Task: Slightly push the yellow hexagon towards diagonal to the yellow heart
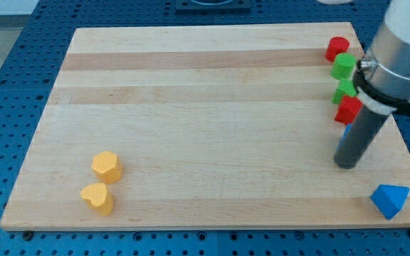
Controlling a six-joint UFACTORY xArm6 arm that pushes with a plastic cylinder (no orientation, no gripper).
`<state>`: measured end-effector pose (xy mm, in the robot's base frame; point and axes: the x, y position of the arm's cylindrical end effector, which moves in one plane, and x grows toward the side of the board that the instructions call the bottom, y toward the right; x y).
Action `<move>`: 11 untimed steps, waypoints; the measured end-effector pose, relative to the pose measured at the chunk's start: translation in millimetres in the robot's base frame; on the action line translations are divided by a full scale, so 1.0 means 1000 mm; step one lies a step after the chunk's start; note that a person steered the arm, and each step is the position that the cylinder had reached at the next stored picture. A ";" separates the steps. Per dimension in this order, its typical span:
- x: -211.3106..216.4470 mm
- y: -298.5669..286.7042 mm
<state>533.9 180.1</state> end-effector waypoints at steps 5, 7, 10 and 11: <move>-0.016 -0.306; -0.013 -0.337; -0.004 -0.379; -0.006 -0.415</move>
